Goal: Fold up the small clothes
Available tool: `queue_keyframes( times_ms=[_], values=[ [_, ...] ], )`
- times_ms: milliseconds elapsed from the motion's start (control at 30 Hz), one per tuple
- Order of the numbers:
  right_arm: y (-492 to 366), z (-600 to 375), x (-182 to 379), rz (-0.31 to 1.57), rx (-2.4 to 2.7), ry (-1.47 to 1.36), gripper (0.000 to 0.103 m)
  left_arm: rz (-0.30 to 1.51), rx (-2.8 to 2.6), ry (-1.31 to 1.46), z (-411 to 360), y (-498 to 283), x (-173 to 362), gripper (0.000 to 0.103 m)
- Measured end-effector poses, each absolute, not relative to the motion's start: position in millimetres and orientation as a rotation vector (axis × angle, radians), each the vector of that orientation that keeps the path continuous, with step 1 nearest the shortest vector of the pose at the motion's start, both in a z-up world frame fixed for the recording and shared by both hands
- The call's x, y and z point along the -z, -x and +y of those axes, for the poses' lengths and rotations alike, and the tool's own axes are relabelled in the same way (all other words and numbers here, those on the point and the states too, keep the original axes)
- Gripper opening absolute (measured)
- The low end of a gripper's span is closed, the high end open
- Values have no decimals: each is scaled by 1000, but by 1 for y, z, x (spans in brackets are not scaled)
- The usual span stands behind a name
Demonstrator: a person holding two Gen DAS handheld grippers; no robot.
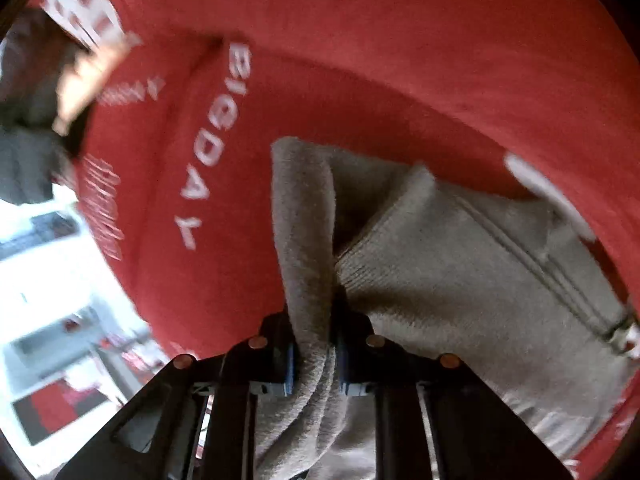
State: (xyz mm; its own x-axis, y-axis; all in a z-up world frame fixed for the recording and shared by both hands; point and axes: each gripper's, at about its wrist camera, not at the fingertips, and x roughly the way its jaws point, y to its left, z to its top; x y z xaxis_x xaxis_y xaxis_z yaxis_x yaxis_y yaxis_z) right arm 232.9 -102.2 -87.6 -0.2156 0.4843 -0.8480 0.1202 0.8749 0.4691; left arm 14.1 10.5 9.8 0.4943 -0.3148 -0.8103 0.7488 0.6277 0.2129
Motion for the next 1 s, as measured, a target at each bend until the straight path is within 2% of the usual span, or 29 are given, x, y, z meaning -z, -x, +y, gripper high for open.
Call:
queue_keyframes(
  times_ms=[200,400,600,800,1000],
  values=[
    [-190,-167,33,1540,-439,-734,17,710,799,-652,-15,21,-49,15],
    [-135,-236,-16,1302,-457,-880,17,616,911,-726,-56,57,-78,15],
    [-58,-311,-42,1113,-409,-994,17,563,1034,-805,-111,105,-82,15],
    [17,-383,-16,1060,-243,-1064,17,625,1128,-920,-177,143,-36,15],
    [57,-425,70,1142,-22,-1140,17,706,1146,-968,-215,160,8,15]
  ],
)
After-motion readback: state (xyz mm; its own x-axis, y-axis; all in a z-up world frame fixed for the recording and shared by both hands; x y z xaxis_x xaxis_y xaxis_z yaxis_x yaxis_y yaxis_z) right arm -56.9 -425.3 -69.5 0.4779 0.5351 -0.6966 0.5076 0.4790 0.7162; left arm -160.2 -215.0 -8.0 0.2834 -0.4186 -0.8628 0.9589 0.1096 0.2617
